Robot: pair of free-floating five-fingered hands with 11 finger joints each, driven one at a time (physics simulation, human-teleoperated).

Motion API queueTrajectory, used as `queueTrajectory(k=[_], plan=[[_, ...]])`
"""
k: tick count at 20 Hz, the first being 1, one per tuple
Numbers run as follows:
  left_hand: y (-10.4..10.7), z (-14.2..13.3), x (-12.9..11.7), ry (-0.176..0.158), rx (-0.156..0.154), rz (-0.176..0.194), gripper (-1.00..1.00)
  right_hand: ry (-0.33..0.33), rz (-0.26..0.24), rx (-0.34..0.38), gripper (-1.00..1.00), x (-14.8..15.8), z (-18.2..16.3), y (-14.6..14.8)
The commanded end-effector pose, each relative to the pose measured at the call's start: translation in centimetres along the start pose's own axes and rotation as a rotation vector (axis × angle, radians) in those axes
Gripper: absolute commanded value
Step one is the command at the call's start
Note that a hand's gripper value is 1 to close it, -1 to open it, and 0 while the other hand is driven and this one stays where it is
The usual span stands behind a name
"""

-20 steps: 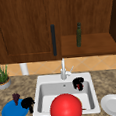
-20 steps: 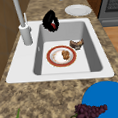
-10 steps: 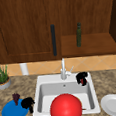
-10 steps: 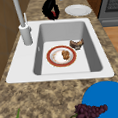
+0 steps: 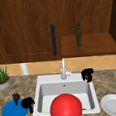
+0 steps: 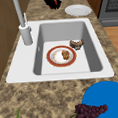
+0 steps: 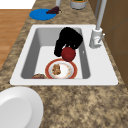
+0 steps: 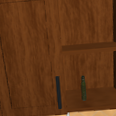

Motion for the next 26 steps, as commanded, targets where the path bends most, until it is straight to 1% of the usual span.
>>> queueTrajectory(k=[1, 6, 13, 17, 22, 24, 26], plan=[[0.0, 0.0, 0.0, 0.0, 0.0, 0.0, 0.0, 0.04, -0.06, -0.018, 1.0, 0.1, 2.4, -0.9], [0.0, 0.0, 0.0, 0.0, 0.0, 0.0, 0.0, 0.03, -0.069, -0.026, 1.0, 0.2, 5.4, -1.5], [0.0, 0.0, 0.0, 0.0, 0.0, 0.0, 0.0, 0.032, -0.081, -0.04, 1.0, 0.4, 8.9, -1.7], [0.0, 0.0, 0.0, 0.0, 0.0, 0.0, 0.0, 0.057, -0.09, -0.059, 1.0, 0.4, 9.9, -1.6], [0.0, 0.0, 0.0, 0.0, 0.0, 0.0, 0.0, 0.066, -0.093, -0.067, 1.0, 0.4, 11.0, -1.3], [0.0, 0.0, 0.0, 0.0, 0.0, 0.0, 0.0, 0.057, -0.087, -0.063, 1.0, 0.3, 11.8, -0.9], [0.0, 0.0, 0.0, 0.0, 0.0, 0.0, 0.0, 0.032, -0.076, -0.053, 1.0, 0.2, 13.1, -0.4]])
